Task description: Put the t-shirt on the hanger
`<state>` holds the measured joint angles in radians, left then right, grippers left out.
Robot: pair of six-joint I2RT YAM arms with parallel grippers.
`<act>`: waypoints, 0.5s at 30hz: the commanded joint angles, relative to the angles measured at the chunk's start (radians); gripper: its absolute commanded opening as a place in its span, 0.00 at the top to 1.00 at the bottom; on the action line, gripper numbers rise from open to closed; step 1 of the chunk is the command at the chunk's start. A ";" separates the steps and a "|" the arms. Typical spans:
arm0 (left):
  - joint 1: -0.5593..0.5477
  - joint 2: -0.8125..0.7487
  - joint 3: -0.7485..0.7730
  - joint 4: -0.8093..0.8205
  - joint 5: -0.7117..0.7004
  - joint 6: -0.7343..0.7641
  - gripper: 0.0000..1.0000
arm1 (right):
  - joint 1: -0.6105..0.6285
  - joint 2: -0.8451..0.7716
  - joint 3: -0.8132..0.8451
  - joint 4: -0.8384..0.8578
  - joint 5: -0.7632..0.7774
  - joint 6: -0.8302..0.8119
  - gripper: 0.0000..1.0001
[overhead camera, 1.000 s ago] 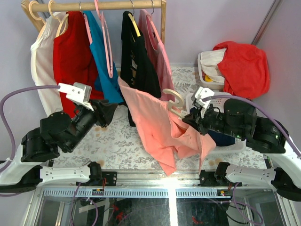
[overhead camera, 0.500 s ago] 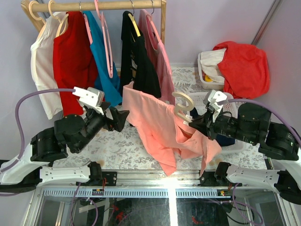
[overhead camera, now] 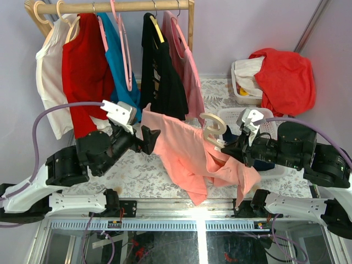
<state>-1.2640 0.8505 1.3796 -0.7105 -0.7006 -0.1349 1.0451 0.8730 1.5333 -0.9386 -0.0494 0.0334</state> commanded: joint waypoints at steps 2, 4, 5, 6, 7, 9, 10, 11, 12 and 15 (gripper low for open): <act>0.002 -0.004 0.016 0.078 0.029 0.043 0.14 | -0.002 -0.015 0.026 0.029 -0.026 0.011 1.00; 0.002 -0.006 -0.001 0.085 0.053 0.048 0.13 | -0.002 -0.016 0.023 0.027 -0.027 0.012 1.00; 0.002 -0.005 -0.007 0.088 0.062 0.050 0.12 | -0.002 -0.018 0.020 0.027 -0.027 0.012 1.00; 0.003 -0.007 -0.015 0.093 0.070 0.052 0.12 | -0.002 -0.022 0.021 0.026 -0.029 0.014 1.00; 0.002 -0.007 -0.020 0.097 0.071 0.055 0.11 | -0.002 -0.024 0.023 0.023 -0.030 0.015 1.00; 0.002 -0.007 -0.029 0.113 0.074 0.066 0.11 | -0.002 -0.028 0.028 0.016 -0.036 0.019 1.00; 0.003 -0.006 -0.030 0.120 0.078 0.072 0.10 | -0.001 -0.032 0.028 0.016 -0.038 0.020 1.00; 0.004 -0.001 -0.028 0.127 0.081 0.079 0.10 | -0.001 -0.034 0.029 0.014 -0.038 0.021 1.00; 0.005 0.009 -0.024 0.130 0.086 0.085 0.10 | -0.002 -0.037 0.030 0.010 -0.037 0.022 1.00; 0.012 0.041 -0.003 0.134 0.112 0.095 0.10 | -0.002 -0.042 0.025 0.002 -0.031 0.024 1.00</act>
<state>-1.2617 0.8577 1.3617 -0.6483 -0.6308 -0.0830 1.0451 0.8448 1.5333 -0.9596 -0.0727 0.0418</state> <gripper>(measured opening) 0.903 0.049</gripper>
